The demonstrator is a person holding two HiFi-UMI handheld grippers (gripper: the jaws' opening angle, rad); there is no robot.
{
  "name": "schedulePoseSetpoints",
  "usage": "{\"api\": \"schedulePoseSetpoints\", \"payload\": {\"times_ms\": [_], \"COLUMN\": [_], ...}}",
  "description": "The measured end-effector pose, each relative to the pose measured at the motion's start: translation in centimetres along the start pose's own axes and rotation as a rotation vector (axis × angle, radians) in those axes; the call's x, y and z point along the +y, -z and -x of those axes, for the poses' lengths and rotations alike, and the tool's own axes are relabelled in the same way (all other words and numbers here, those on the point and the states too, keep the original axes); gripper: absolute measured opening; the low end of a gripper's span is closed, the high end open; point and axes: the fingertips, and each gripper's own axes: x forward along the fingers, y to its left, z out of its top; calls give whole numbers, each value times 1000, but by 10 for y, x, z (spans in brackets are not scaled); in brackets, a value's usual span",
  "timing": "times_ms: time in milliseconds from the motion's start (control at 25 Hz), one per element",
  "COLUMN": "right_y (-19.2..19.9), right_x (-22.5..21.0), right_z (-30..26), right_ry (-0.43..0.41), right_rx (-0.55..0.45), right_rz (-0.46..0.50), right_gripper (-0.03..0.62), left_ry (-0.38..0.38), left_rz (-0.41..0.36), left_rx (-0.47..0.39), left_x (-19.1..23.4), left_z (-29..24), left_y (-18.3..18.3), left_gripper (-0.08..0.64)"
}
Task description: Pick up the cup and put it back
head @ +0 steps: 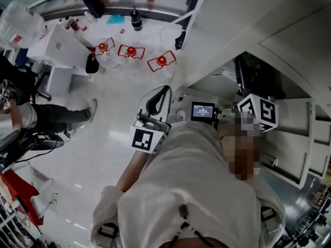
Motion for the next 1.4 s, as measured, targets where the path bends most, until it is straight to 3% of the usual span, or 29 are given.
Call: {"api": "schedulePoseSetpoints", "payload": {"times_ms": [280, 440, 480, 600, 720, 1080, 1400], "right_y": [12, 26, 30, 38, 43, 74, 102], "right_x": [11, 23, 24, 24, 29, 42, 69], "right_z": [35, 69, 78, 110, 140, 220, 281], "right_ry": [24, 46, 65, 151, 208, 248, 168], "right_rx": [-8, 8, 12, 13, 24, 56, 75], "right_rz": [-52, -102, -120, -159, -171, -193, -248], "right_gripper": [337, 334, 315, 102, 44, 25, 25], "left_ry": [62, 140, 158, 221, 302, 459, 475], "left_rz": [9, 6, 5, 4, 11, 15, -3], "left_rx": [27, 29, 43, 90, 85, 131, 127], "left_x": [-5, -14, -17, -30, -47, -106, -150], "left_z": [16, 27, 30, 39, 49, 75, 99], "left_y": [7, 8, 12, 17, 14, 28, 28], "left_gripper": [9, 9, 9, 9, 9, 9, 9]}}
